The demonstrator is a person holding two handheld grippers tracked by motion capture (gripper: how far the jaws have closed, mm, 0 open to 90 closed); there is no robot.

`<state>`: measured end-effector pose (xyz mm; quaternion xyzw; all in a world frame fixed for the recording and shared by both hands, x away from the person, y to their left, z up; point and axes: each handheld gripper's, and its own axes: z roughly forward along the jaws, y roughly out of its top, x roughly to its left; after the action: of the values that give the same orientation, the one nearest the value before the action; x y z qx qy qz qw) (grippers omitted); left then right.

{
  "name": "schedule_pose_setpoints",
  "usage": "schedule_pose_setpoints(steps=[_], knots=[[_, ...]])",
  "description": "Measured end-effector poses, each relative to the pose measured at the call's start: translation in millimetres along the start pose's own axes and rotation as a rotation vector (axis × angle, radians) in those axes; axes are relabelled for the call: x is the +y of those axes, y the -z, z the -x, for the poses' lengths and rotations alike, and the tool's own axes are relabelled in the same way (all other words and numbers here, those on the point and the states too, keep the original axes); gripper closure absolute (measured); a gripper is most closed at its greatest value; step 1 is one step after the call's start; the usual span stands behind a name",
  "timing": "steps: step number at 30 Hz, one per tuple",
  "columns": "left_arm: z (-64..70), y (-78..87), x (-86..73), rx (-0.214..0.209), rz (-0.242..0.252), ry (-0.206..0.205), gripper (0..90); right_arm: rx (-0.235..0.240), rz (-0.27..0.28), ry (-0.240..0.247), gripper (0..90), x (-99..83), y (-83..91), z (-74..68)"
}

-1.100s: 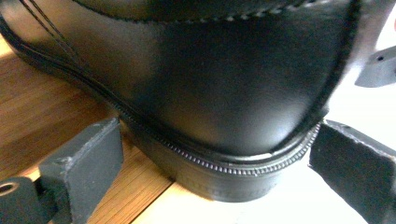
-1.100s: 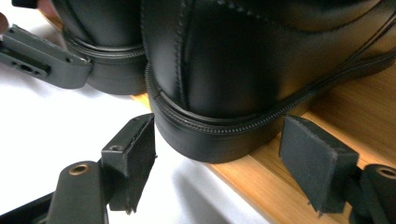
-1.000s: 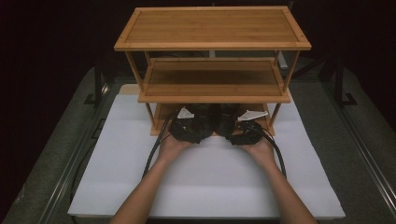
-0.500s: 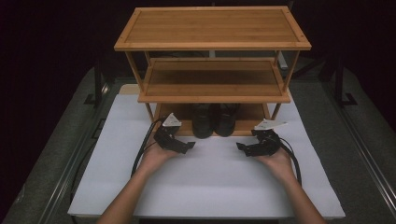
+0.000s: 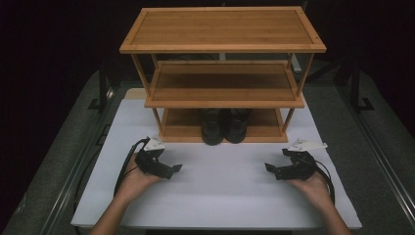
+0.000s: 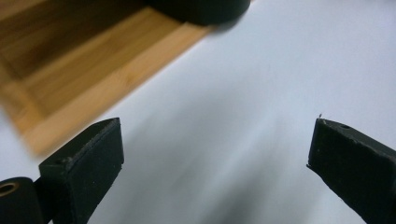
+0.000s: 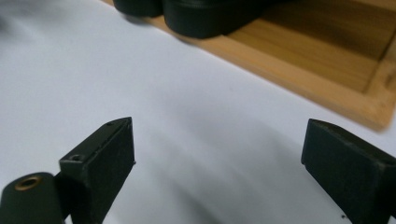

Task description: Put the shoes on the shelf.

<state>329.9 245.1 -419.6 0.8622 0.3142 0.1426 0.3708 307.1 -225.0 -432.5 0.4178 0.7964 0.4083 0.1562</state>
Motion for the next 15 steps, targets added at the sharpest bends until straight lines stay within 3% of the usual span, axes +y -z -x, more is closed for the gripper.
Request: schedule_pose_setpoints(steps=[7, 13, 15], knots=[[0.8, 24.9, -28.5, 0.023, -0.024, 0.017, 2.9, -0.036, -0.029, -0.01, 9.2, -23.5, 17.5, 0.0], [3.4, 36.9, -52.3, 0.046, -0.063, 0.024, 2.9, -0.069, -0.076, -0.029, 8.8, -44.1, 28.4, 4.0], [4.2, 39.0, -58.7, 0.051, -0.072, 0.026, 2.9, -0.087, -0.097, -0.016, 8.8, -48.5, 29.9, 4.1]])
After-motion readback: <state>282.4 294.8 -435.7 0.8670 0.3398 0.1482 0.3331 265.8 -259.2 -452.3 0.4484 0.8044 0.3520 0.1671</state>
